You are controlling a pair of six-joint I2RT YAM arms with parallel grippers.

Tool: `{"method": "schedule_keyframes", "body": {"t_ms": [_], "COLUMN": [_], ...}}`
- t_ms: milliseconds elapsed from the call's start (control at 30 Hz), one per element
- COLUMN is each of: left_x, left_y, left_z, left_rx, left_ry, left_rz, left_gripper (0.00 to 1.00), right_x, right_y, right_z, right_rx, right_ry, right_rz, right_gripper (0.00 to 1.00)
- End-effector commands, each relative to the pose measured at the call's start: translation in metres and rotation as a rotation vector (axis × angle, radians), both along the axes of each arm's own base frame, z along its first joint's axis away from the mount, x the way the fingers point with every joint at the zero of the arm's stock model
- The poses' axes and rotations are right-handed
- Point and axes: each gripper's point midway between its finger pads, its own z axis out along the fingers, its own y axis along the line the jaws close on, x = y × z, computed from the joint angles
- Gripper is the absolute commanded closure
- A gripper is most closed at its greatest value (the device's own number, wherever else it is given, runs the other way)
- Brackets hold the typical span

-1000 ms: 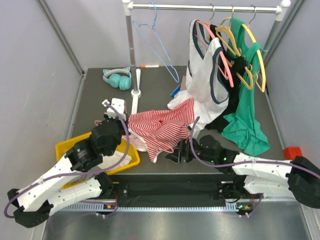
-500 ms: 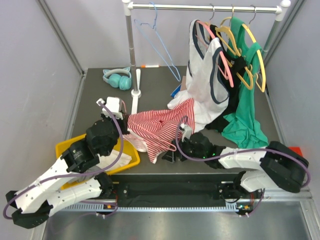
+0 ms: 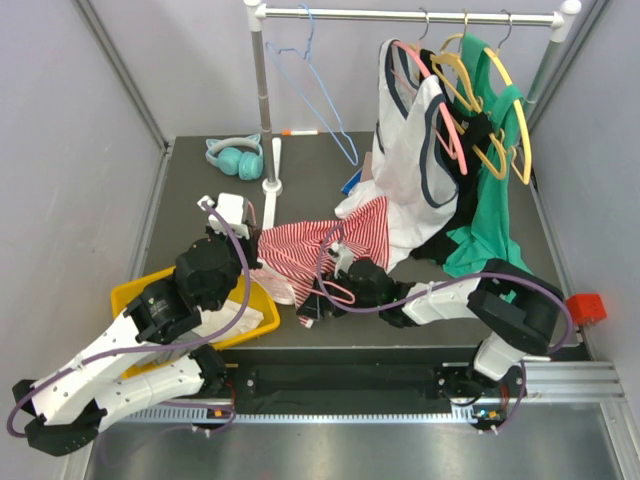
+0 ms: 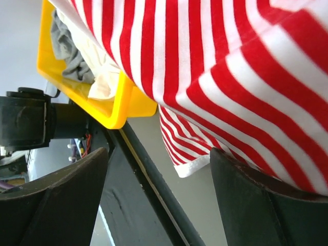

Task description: Place the tank top on the hanger

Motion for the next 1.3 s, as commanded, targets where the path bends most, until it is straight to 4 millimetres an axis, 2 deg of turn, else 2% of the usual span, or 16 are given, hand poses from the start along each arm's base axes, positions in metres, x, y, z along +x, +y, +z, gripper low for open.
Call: {"method": "schedule_keyframes", "body": {"t_ms": [0, 167, 333, 467, 567, 600, 700, 800, 833, 900, 933, 1000, 1033, 1100, 1167, 1267], "left_x": [0.000, 0.000, 0.000, 0.000, 0.000, 0.000, -0.001, -0.001, -0.001, 0.000, 0.001, 0.004, 0.005, 0.010, 0.013, 0.019], "left_y": [0.000, 0.000, -0.001, -0.001, 0.001, 0.002, 0.005, 0.013, 0.015, 0.019, 0.020, 0.018, 0.019, 0.016, 0.016, 0.018], "left_z": [0.028, 0.028, 0.028, 0.030, 0.029, 0.028, 0.024, 0.023, 0.021, 0.018, 0.017, 0.008, 0.005, -0.002, -0.006, -0.004], "left_rx": [-0.053, -0.053, -0.053, -0.057, -0.047, -0.043, -0.024, -0.008, 0.007, 0.034, 0.044, 0.078, 0.098, 0.122, 0.134, 0.145], "left_ry": [-0.053, -0.056, -0.058, -0.063, -0.061, -0.061, -0.053, -0.060, -0.061, -0.064, -0.064, -0.052, -0.048, -0.043, -0.052, -0.084], "left_rz": [-0.007, -0.004, -0.011, -0.010, -0.004, 0.000, 0.008, 0.030, 0.034, 0.052, 0.057, 0.061, 0.072, 0.079, 0.094, 0.124], "left_gripper": [1.00, 1.00, 1.00, 1.00, 1.00, 1.00, 1.00, 1.00, 1.00, 1.00, 1.00, 1.00, 1.00, 1.00, 1.00, 1.00], "right_x": [0.003, 0.007, 0.013, 0.017, 0.017, 0.018, 0.024, 0.031, 0.033, 0.030, 0.029, 0.019, 0.017, 0.009, 0.006, 0.001], "right_y": [0.018, 0.020, 0.017, 0.017, 0.014, 0.011, -0.008, -0.036, -0.041, -0.058, -0.062, -0.076, -0.079, -0.095, -0.105, -0.126], "right_z": [0.010, -0.008, -0.028, -0.040, -0.040, -0.042, -0.044, -0.043, -0.031, -0.034, -0.023, -0.027, -0.016, -0.021, -0.012, -0.005], "right_rx": [0.002, -0.052, -0.155, -0.201, -0.205, -0.214, -0.225, -0.212, -0.185, -0.198, -0.182, -0.212, -0.194, -0.232, -0.220, -0.244], "right_ry": [-0.026, 0.010, 0.018, 0.030, 0.031, 0.033, 0.042, 0.051, 0.037, 0.048, 0.036, 0.051, 0.037, 0.060, 0.054, 0.075], "right_rz": [-0.002, -0.033, -0.080, -0.100, -0.103, -0.111, -0.152, -0.199, -0.204, -0.189, -0.190, -0.176, -0.173, -0.173, -0.176, -0.185], "right_gripper": [0.20, 0.21, 0.28, 0.46, 0.69, 0.84, 0.99, 1.00, 1.00, 1.00, 1.00, 1.00, 1.00, 1.00, 1.00, 1.00]}}
